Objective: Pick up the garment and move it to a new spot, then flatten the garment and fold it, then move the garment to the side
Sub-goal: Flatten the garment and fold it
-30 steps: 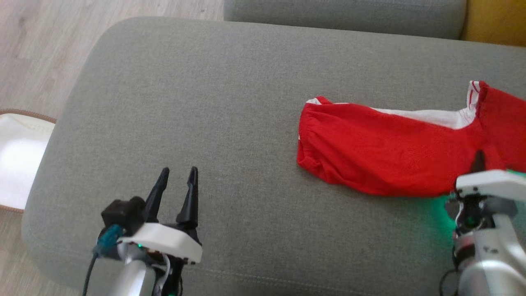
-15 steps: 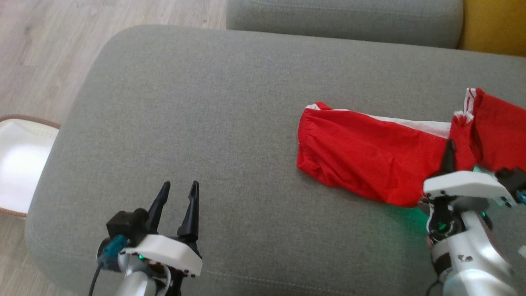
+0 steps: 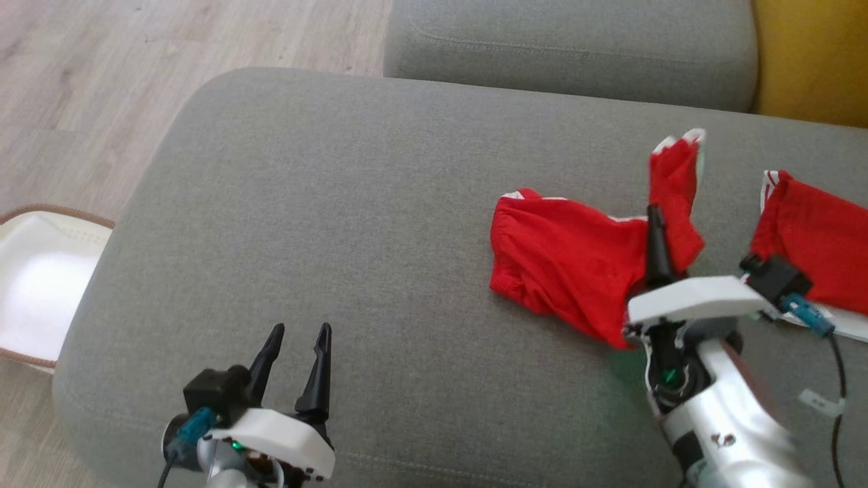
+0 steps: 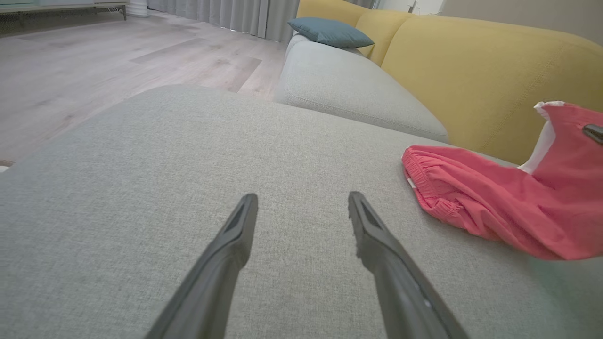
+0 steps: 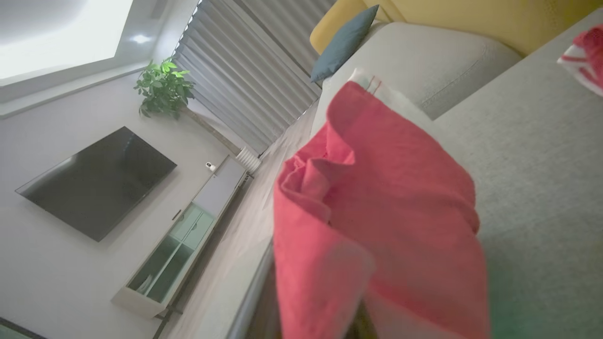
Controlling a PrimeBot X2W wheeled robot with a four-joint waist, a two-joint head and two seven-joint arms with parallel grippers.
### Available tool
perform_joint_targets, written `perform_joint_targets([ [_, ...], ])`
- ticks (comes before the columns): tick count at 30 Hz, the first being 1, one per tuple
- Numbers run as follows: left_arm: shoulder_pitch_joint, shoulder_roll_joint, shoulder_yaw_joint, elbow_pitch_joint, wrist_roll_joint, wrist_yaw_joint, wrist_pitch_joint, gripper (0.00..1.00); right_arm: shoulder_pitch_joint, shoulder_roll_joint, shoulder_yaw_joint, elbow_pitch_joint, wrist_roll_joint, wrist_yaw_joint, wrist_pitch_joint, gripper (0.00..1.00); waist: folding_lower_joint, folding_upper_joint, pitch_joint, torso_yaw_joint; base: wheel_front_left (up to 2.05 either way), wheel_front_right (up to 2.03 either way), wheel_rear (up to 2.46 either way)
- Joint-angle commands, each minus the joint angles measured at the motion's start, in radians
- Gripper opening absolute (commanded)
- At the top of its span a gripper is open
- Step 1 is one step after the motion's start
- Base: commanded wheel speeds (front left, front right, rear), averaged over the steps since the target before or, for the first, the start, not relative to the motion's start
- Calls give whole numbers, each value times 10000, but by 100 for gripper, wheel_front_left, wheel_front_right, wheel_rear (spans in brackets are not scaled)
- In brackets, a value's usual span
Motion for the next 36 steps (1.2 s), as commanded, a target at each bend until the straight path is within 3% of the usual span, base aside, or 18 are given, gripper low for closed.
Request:
perform_joint_targets([
  [1, -228, 78, 268, -227, 113, -17, -122, 100, -71, 52, 386, -445, 81, 39, -106, 0, 0, -1, -38, 71, 0, 0, 0],
  [16, -176, 78, 141, -294, -90, 109, -122, 100, 75, 53, 1692, -547, 147, 39, -108, 0, 0, -1, -34, 444, 0, 0, 0],
  [30, -511, 77, -120, -279, -361, 124, -122, 100, -737, 53, 3436, 437, -771, 39, -108, 0, 0, -1, 529, 779, 0, 0, 0],
  [31, -536, 77, -142, -261, -390, 126, -122, 100, -795, 53, 3592, 557, -840, 39, -108, 77, 0, -1, 569, 800, 0, 0, 0],
  [32, -554, 77, -168, -242, -417, 131, -122, 100, -824, 53, 3793, 695, -826, 39, -108, 100, 0, -1, 603, 818, 0, 0, 0],
  [36, -612, 77, -240, -225, -504, 161, -122, 100, -1079, 53, 4590, 1203, -743, 39, -108, 100, 0, -1, 783, 805, 0, 0, 0],
])
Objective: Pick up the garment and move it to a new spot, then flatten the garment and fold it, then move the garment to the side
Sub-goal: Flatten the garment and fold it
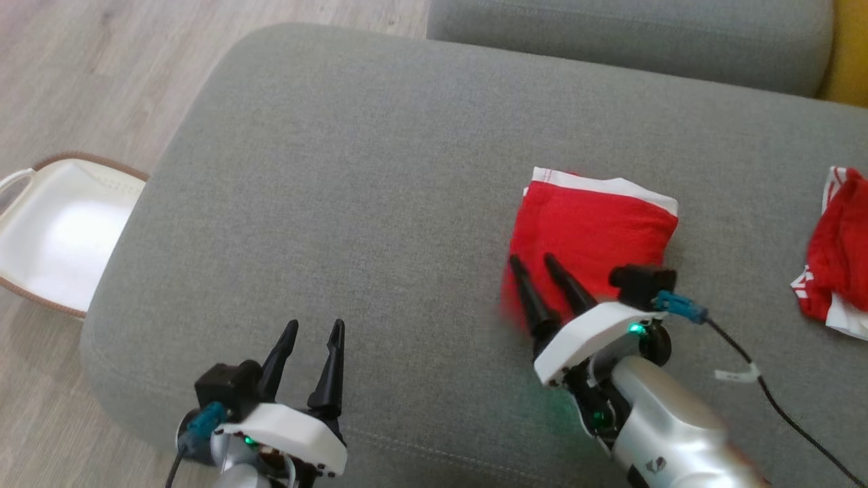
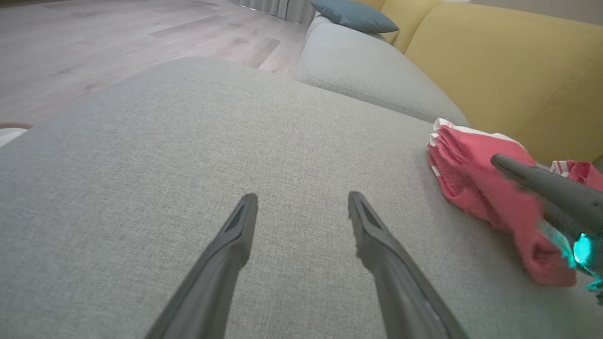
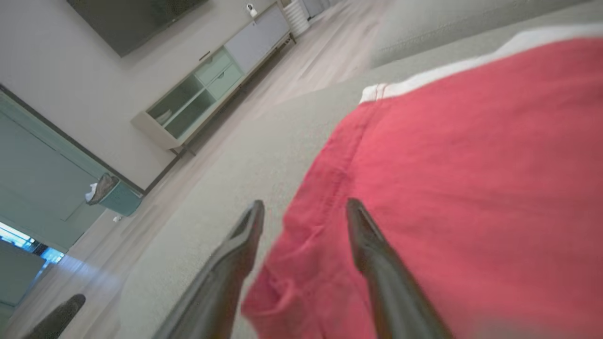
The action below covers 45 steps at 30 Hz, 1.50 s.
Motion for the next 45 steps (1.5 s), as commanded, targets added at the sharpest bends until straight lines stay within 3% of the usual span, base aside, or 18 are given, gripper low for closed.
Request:
perform_joint_targets([
  [1, -482, 68, 223, -247, -107, 45, -122, 100, -487, 87, 252, -155, 73, 39, -106, 100, 0, -1, 72, -26, 0, 0, 0],
  [6, -643, 68, 218, -200, -128, 38, -122, 100, -699, 87, 1512, -72, 272, 39, 227, 100, 0, -1, 199, -200, 0, 0, 0],
  [11, -725, 68, 324, -189, -70, 34, -122, 100, -834, 87, 2149, -38, 323, 39, 183, 100, 0, -1, 128, -509, 0, 0, 0],
  [18, -697, 68, 529, -311, 12, 41, -122, 100, -822, 87, 1989, -86, 134, 39, -47, 100, 0, -1, -243, -975, 0, 0, 0],
  [21, -658, 68, 712, -487, 23, 64, -122, 100, -787, 87, 1388, -98, -360, 39, -95, 100, 0, -1, -367, -1229, 0, 0, 0],
  [26, -596, 68, 973, -819, -37, 63, -122, 100, -512, 33, -499, -544, -2154, 39, -104, 100, 0, -1, -495, -1607, 0, 0, 0],
  [34, -550, 68, 1217, -1635, -104, -113, -122, 100, 1643, 76, -4414, -3101, -6145, 39, -107, 100, 0, -1, -542, -2257, 0, 0, 0],
  [39, -512, 68, 1281, -1867, -90, -173, -122, 100, 2856, 84, -5243, -4591, -6717, 39, -107, 100, 0, -1, -514, -2583, 0, 0, 0],
  [45, -335, 68, 1260, -1933, -42, -191, -122, 100, 3633, 85, -5488, -5294, -6819, 39, -108, 100, 0, -1, -517, -2830, 0, 0, 0],
])
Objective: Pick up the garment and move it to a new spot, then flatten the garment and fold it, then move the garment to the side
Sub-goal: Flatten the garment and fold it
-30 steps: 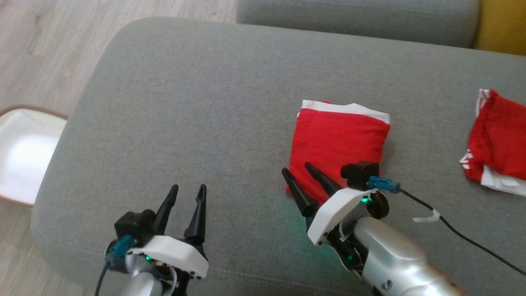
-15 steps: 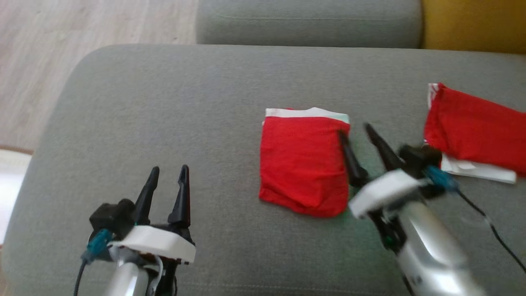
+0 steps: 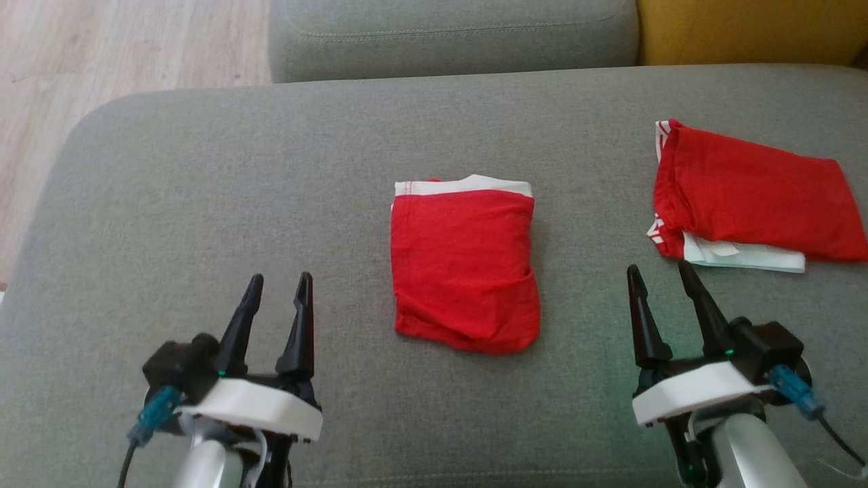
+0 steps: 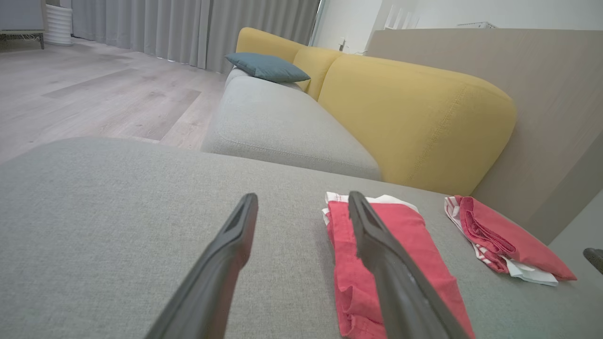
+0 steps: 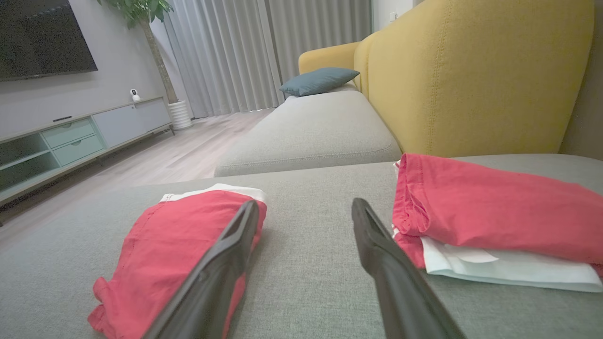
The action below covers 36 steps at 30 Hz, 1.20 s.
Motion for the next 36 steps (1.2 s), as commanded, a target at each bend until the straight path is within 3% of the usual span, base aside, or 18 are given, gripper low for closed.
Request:
perform_joint_targets([
  [1, -200, 68, 391, -336, 69, -44, -122, 100, -156, 34, 222, -418, -91, 39, -110, 100, 0, -1, -9, -41, 0, 0, 0],
  [7, -110, 68, 307, -282, 80, -56, -122, 100, -50, 34, 161, -595, -161, 39, -110, 100, 0, -1, 61, 25, 0, 0, 0],
  [8, -133, 68, 263, -274, 78, -69, -122, 100, -80, 34, 213, -589, -178, 39, -110, 65, 0, -1, 94, 85, 0, 0, 0],
  [9, -161, 68, 223, -267, 77, -83, -122, 100, -139, 34, 246, -616, -265, 39, -110, 0, 0, -1, 139, 157, 0, 0, 0],
  [17, -467, 68, -108, -153, 2, -176, -122, 100, -959, 35, 401, -669, -419, 39, -110, 0, 0, -1, 807, 1209, 0, 0, 0],
  [23, -825, 68, -325, -33, -82, -258, -122, 100, -1924, 35, 614, 179, -616, 39, -110, 0, 0, -1, 1600, 2295, 0, 0, 0],
  [31, -1181, 68, -506, 96, -306, -313, -122, 100, -3233, 35, 138, 2456, -1363, 39, -110, 0, 0, -1, 2177, 3530, 0, 0, 0],
  [36, -1170, 68, -526, 86, -388, -259, -122, 100, -3797, 35, -449, 3893, -1445, 39, -110, 0, 0, -1, 2318, 3785, 0, 0, 0],
])
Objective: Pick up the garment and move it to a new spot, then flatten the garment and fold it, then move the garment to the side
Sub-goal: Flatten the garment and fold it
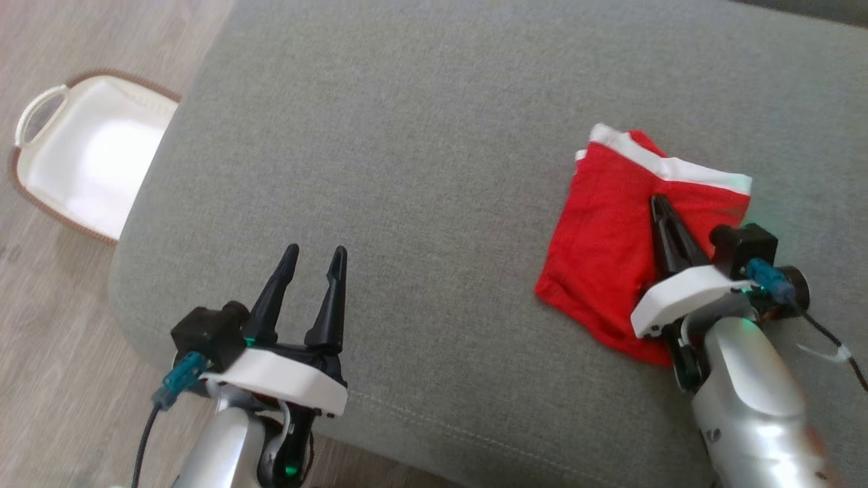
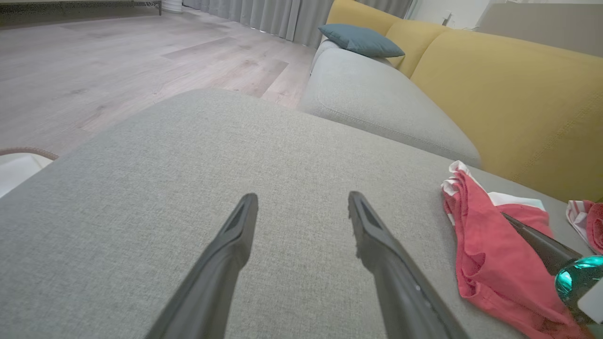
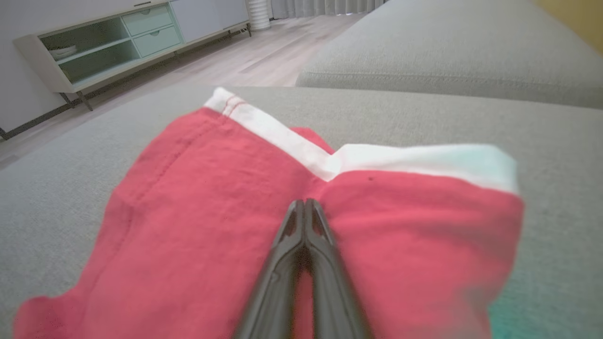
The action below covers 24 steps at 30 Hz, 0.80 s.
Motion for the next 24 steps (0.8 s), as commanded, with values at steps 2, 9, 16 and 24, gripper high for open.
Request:
perform_joint_targets([
  [2, -300, 77, 296, -316, -99, 11, -122, 100, -466, 30, 201, 244, 109, 39, -107, 0, 0, 0, 187, 98, 0, 0, 0],
  [9, -363, 77, 384, -397, 64, 65, -122, 100, -631, 30, 800, 386, 897, 39, -107, 0, 0, 0, -30, -427, 0, 0, 0],
  [16, -276, 77, 704, -589, 272, 80, -122, 100, -60, 30, 1374, -1082, 1744, 39, -107, 0, 0, 0, -563, -1337, 0, 0, 0],
  [24, -67, 77, 1023, -820, 355, 73, -122, 100, 1085, 30, 1280, -2912, 1864, 39, -107, 0, 0, 0, -1130, -2480, 0, 0, 0],
])
